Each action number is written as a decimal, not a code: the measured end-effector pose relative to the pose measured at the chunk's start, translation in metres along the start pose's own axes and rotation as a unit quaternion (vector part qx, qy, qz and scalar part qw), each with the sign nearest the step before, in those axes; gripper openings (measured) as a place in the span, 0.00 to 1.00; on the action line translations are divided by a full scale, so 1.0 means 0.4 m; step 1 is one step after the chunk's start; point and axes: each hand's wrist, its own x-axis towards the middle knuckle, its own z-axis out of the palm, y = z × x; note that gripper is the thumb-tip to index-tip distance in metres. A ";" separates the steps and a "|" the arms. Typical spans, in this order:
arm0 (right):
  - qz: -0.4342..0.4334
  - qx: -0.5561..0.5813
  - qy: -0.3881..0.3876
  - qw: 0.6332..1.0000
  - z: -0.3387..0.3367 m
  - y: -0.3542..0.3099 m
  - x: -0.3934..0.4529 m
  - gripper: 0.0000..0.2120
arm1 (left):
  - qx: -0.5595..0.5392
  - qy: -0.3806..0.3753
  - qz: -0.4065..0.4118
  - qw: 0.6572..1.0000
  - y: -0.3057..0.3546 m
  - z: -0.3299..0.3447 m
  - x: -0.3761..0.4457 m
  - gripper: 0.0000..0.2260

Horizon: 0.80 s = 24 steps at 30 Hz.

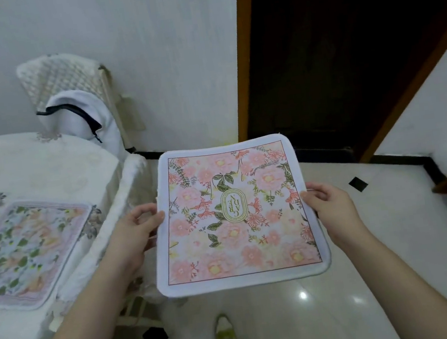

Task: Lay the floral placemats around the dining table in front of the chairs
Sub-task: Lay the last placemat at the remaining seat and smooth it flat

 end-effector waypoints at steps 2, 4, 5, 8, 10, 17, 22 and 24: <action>0.000 -0.003 -0.004 1.000 0.043 -0.018 0.057 0.06 | -0.002 0.007 0.008 1.000 0.023 -0.017 0.065 0.05; 0.005 -0.006 -0.016 1.000 0.094 -0.040 0.109 0.06 | -0.008 0.012 0.013 1.000 0.049 -0.044 0.125 0.05; 0.007 -0.010 -0.023 1.000 0.123 -0.052 0.137 0.06 | -0.009 0.012 0.014 1.000 0.065 -0.060 0.153 0.05; -0.002 -0.024 -0.036 0.999 0.194 -0.094 0.219 0.07 | -0.014 0.023 0.010 1.000 0.108 -0.092 0.238 0.05; -0.012 -0.036 -0.042 0.998 0.237 -0.119 0.271 0.06 | -0.014 0.029 0.013 0.999 0.134 -0.102 0.293 0.05; -0.015 -0.057 -0.050 0.997 0.303 -0.164 0.450 0.06 | -0.020 0.028 0.023 0.999 0.196 -0.065 0.451 0.05; -0.010 -0.056 -0.062 0.996 0.324 -0.185 0.619 0.07 | -0.027 0.042 0.013 0.999 0.232 -0.004 0.579 0.05; -0.010 -0.053 -0.067 0.996 0.332 -0.195 0.697 0.06 | -0.031 0.048 0.012 0.998 0.251 0.027 0.631 0.06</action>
